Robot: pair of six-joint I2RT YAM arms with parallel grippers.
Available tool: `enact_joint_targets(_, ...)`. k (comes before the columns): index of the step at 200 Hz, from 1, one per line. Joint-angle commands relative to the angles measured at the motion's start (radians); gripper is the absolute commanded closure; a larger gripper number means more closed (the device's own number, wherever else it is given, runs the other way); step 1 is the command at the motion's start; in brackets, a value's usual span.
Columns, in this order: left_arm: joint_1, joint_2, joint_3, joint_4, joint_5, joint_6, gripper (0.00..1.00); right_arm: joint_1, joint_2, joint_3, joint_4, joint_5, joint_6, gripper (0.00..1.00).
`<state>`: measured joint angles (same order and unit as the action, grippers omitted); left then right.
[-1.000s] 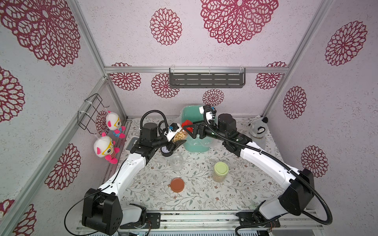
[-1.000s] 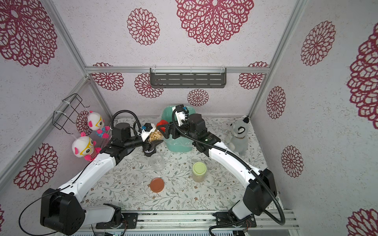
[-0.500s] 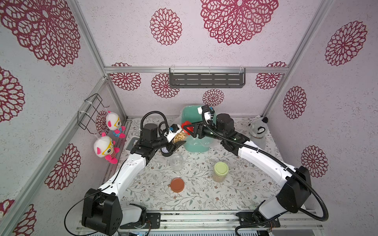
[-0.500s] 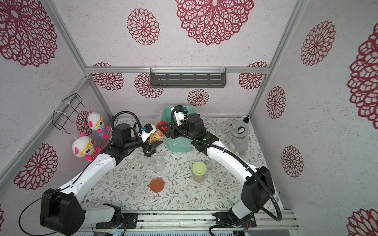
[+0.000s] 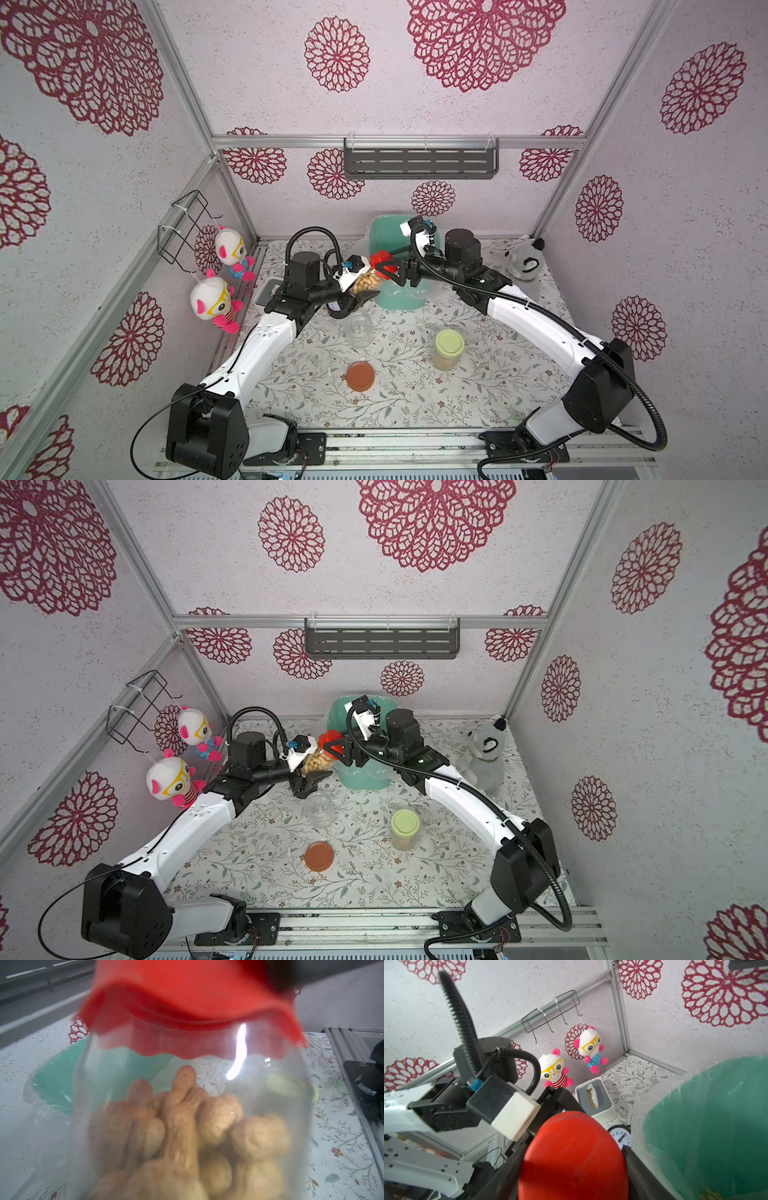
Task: Empty moldy peanuts from jars
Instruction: Unscrew the lid from the jar.
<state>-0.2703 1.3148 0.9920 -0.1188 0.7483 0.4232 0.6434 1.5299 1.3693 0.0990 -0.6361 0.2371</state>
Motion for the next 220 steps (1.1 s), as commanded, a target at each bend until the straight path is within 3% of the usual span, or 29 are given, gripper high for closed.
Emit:
enact_joint_targets(1, 0.014, -0.02, 0.054, -0.029, 0.103, -0.01, 1.0, -0.013, -0.057, -0.022, -0.081, -0.093, -0.286, 1.0)
enact_joint_targets(51, 0.019, 0.01, 0.127, -0.202, 0.208, 0.063, 1.0, -0.085, -0.062, -0.003, -0.272, -0.264, -0.626, 0.99)
enact_joint_targets(107, 0.023, 0.037, 0.169, -0.298, 0.25, 0.124, 1.0, -0.097, -0.037, 0.068, -0.45, -0.305, -0.904, 0.94)
enact_joint_targets(129, 0.022, 0.049, 0.175, -0.301, 0.239, 0.129, 1.0, -0.097, -0.018, 0.109, -0.476, -0.339, -0.902, 0.78)
enact_joint_targets(148, 0.022, 0.049, 0.17, -0.293, 0.235, 0.128, 1.0, -0.097, -0.026, 0.077, -0.371, -0.358, -0.812, 0.59)
enact_joint_targets(181, 0.023, 0.047, 0.158, -0.263, 0.208, 0.118, 1.0, -0.094, -0.055, 0.002, -0.17, -0.352, -0.656, 0.16)
enact_joint_targets(200, 0.022, 0.044, 0.152, -0.254, 0.203, 0.116, 1.0, -0.091, -0.07, -0.038, -0.067, -0.33, -0.579, 0.02)
enact_joint_targets(220, 0.022, 0.042, 0.14, -0.22, 0.195, 0.097, 1.0, -0.09, -0.079, -0.057, 0.011, -0.304, -0.487, 0.01)
